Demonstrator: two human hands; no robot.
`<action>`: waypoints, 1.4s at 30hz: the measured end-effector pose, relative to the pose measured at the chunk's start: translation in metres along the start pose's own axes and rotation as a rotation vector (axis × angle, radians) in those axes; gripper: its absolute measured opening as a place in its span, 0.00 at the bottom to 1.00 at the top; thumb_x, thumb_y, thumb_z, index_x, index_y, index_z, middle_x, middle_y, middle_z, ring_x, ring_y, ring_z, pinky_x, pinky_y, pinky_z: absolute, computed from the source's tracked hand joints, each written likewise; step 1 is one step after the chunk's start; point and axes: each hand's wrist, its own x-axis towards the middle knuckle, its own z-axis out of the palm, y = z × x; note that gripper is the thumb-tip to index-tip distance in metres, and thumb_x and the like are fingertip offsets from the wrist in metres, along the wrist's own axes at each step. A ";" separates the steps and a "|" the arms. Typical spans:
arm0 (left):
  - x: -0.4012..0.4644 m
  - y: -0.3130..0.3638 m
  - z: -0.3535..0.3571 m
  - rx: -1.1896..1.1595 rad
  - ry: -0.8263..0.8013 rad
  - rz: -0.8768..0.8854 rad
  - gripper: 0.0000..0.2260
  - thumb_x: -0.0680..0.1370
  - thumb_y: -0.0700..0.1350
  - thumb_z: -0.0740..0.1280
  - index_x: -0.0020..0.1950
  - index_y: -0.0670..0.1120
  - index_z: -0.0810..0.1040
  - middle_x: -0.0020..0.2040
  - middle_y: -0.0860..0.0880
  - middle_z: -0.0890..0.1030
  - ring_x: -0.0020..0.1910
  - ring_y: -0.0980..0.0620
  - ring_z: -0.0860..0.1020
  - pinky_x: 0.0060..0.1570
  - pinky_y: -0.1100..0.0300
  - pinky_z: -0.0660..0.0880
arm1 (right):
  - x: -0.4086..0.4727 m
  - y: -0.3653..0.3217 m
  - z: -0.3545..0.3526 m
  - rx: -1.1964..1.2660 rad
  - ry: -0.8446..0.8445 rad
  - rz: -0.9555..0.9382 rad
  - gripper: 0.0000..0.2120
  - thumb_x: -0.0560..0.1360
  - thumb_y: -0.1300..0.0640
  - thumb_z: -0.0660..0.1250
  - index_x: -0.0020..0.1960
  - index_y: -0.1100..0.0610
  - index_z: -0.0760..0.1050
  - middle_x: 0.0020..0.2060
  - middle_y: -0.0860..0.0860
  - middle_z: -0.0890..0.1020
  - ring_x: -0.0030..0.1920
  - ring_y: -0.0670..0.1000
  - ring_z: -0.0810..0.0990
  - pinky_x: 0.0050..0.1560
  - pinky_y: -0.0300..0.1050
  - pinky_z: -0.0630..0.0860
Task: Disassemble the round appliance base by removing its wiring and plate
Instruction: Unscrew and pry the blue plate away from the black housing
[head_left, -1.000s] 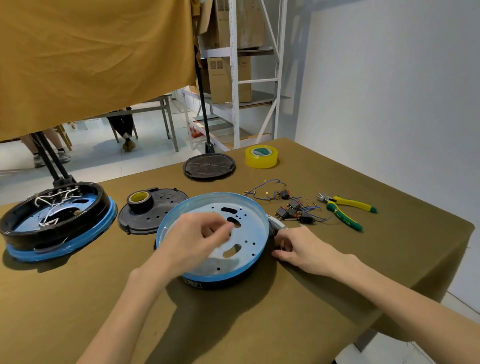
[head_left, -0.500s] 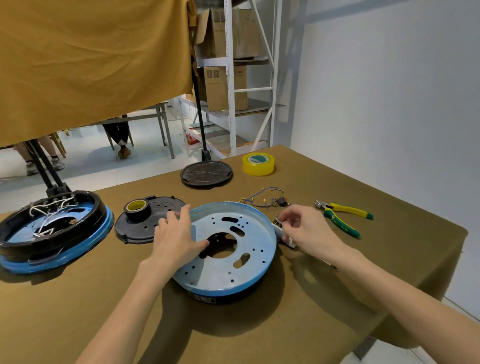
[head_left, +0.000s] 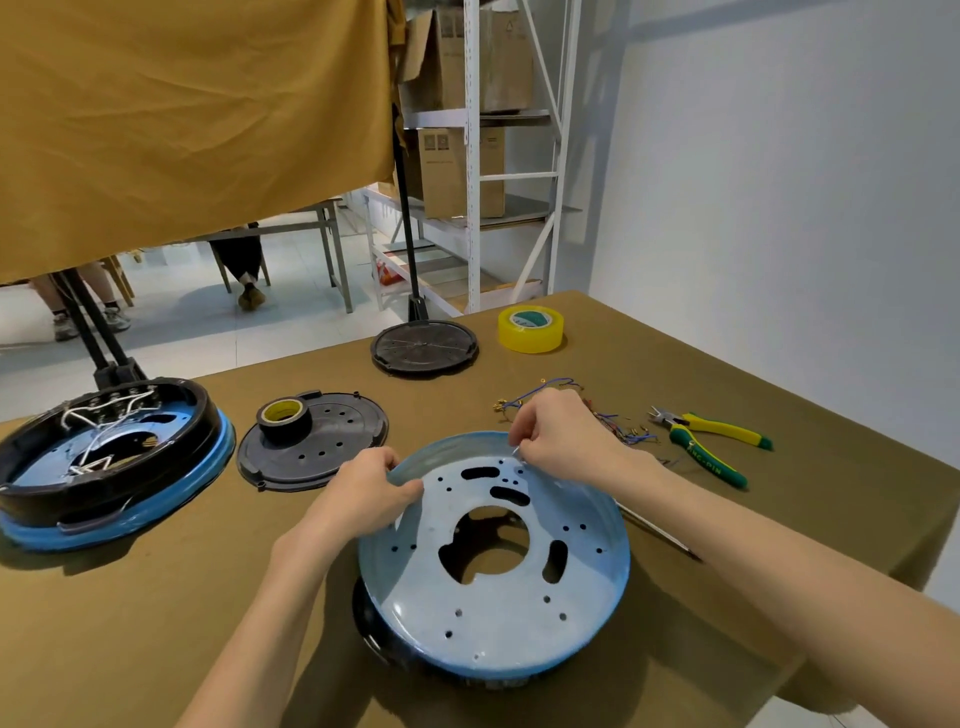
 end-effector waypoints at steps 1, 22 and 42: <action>0.000 -0.002 0.000 0.027 -0.011 -0.004 0.12 0.79 0.56 0.70 0.46 0.49 0.75 0.40 0.50 0.80 0.36 0.53 0.77 0.32 0.59 0.70 | 0.000 0.000 0.002 -0.033 0.017 -0.033 0.11 0.73 0.68 0.66 0.47 0.59 0.87 0.38 0.49 0.84 0.41 0.47 0.80 0.41 0.39 0.75; -0.015 0.009 0.009 -0.058 0.052 0.174 0.14 0.85 0.44 0.61 0.41 0.53 0.76 0.36 0.48 0.79 0.33 0.52 0.73 0.32 0.59 0.65 | -0.009 -0.002 0.026 -0.013 0.180 -0.254 0.08 0.75 0.71 0.68 0.50 0.62 0.82 0.44 0.54 0.85 0.44 0.52 0.81 0.49 0.52 0.79; -0.021 0.023 0.006 -0.065 0.219 0.127 0.13 0.83 0.46 0.62 0.42 0.47 0.82 0.33 0.45 0.77 0.32 0.48 0.72 0.32 0.57 0.63 | -0.018 0.003 0.033 -0.029 0.308 -0.088 0.04 0.75 0.58 0.75 0.47 0.57 0.88 0.41 0.52 0.84 0.42 0.51 0.81 0.48 0.50 0.79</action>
